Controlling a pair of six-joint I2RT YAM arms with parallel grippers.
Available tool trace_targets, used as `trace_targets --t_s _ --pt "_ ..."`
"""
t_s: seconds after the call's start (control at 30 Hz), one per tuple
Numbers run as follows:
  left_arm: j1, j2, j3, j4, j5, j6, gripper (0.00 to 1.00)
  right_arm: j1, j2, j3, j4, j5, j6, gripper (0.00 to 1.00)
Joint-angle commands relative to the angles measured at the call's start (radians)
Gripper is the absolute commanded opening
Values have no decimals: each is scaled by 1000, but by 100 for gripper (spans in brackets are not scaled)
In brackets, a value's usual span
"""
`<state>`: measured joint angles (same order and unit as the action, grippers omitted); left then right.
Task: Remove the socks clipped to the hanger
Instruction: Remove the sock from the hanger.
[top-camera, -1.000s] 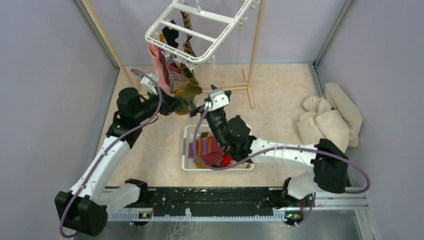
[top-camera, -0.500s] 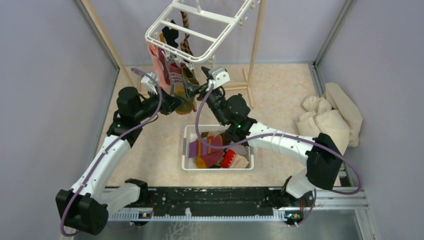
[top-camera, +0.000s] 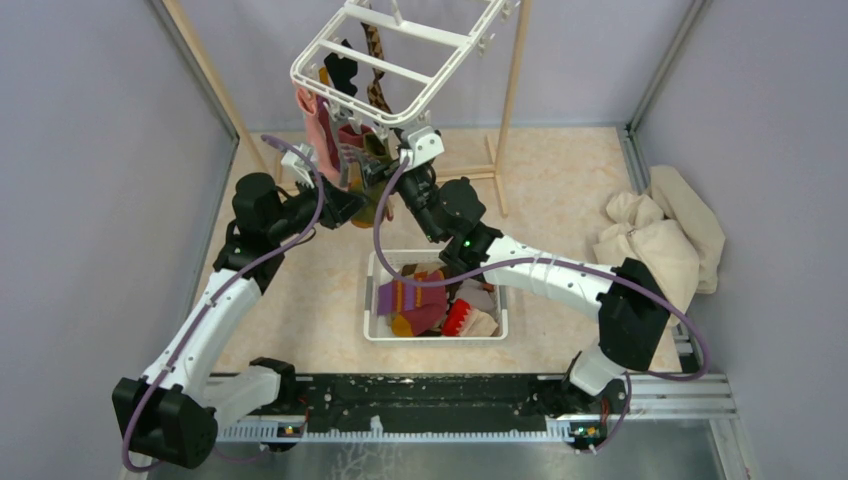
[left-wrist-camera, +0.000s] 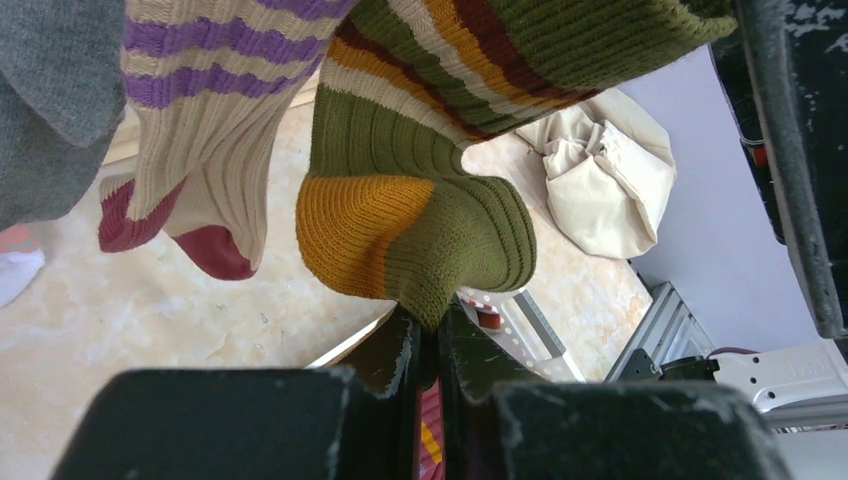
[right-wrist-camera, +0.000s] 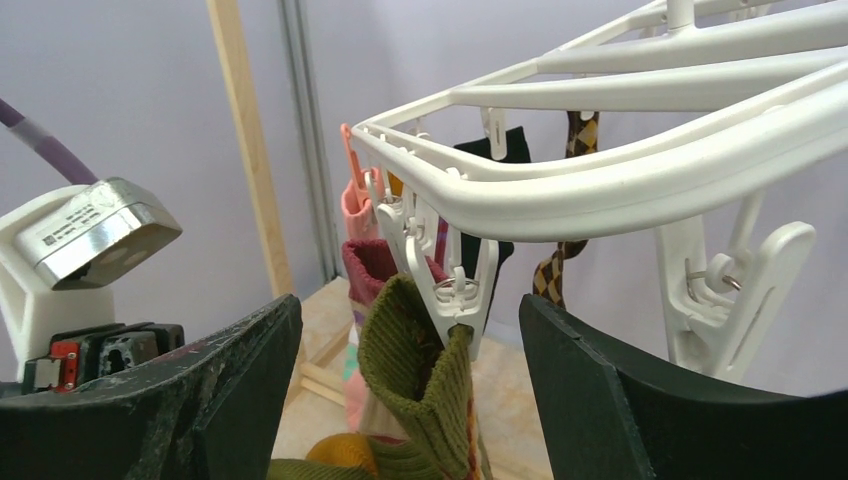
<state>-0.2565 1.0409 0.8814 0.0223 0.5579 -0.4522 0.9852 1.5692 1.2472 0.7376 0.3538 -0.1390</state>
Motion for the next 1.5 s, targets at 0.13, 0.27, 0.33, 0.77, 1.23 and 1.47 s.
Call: trace_targets --t_s 0.13,0.27,0.33,0.77,1.23,1.47 --pt "8 1 -7 45 29 -8 11 -12 -10 59 37 34 -30 74" --pt "8 1 -8 46 29 -8 11 -26 -7 67 41 23 -6 69" --pt "10 2 -12 48 29 -9 11 -31 -2 74 44 19 0 68" --pt "11 11 -9 54 34 -13 11 -51 38 122 51 7 31 65" --pt "17 16 -9 62 50 -17 11 -54 61 148 54 11 38 51" --pt "17 16 -12 64 54 -19 11 -55 69 165 37 -6 38 29"
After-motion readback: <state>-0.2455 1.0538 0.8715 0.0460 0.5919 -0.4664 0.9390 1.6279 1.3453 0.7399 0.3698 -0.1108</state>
